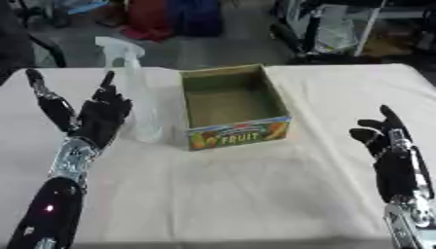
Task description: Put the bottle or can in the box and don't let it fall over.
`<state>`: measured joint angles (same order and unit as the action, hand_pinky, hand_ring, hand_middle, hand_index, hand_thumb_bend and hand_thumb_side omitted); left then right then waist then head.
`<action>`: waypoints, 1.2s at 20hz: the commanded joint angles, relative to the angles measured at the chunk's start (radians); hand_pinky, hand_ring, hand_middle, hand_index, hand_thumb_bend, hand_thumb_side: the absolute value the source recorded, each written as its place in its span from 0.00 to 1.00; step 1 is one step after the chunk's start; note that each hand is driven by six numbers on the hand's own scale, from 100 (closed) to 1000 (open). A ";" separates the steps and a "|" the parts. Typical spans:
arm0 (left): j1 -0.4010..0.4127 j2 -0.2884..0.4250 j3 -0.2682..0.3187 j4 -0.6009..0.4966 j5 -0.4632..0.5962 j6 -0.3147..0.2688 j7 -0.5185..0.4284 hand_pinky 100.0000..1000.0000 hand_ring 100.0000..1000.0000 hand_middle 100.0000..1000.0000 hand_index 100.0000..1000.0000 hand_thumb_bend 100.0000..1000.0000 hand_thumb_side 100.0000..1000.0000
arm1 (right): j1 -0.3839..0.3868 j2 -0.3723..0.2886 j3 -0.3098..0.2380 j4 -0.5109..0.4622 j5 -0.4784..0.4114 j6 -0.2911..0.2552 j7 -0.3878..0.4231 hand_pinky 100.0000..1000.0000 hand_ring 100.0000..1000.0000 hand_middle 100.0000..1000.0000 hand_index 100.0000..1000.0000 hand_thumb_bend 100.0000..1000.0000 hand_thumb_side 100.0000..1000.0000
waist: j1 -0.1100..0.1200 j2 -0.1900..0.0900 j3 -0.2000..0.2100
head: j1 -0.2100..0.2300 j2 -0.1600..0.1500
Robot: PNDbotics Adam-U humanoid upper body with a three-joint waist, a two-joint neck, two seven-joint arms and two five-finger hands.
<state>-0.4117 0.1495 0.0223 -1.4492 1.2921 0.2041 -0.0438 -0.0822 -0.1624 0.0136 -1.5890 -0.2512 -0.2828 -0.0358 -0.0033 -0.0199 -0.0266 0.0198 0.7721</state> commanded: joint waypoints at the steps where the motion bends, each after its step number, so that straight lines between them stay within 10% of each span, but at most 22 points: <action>1: -0.038 0.012 0.001 -0.023 -0.008 -0.012 -0.011 0.08 0.00 0.14 1.00 0.81 1.00 | -0.011 -0.005 0.003 -0.012 -0.006 -0.003 0.005 0.75 0.61 0.61 0.96 0.00 0.73 | 0.000 -0.010 -0.002 | 0.004 -0.002; 24: -0.074 0.009 -0.018 -0.065 0.010 0.000 0.061 0.12 0.01 0.16 1.00 0.79 1.00 | -0.014 0.000 0.006 -0.013 -0.006 -0.003 0.009 0.75 0.61 0.61 0.96 0.00 0.72 | -0.002 -0.010 -0.015 | 0.003 -0.002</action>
<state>-0.4728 0.1493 0.0116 -1.4787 1.2976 0.1992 0.0180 -0.0842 -0.1537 0.0197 -1.5890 -0.2519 -0.2830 -0.0287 -0.0049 -0.0204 -0.0416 0.0242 0.7721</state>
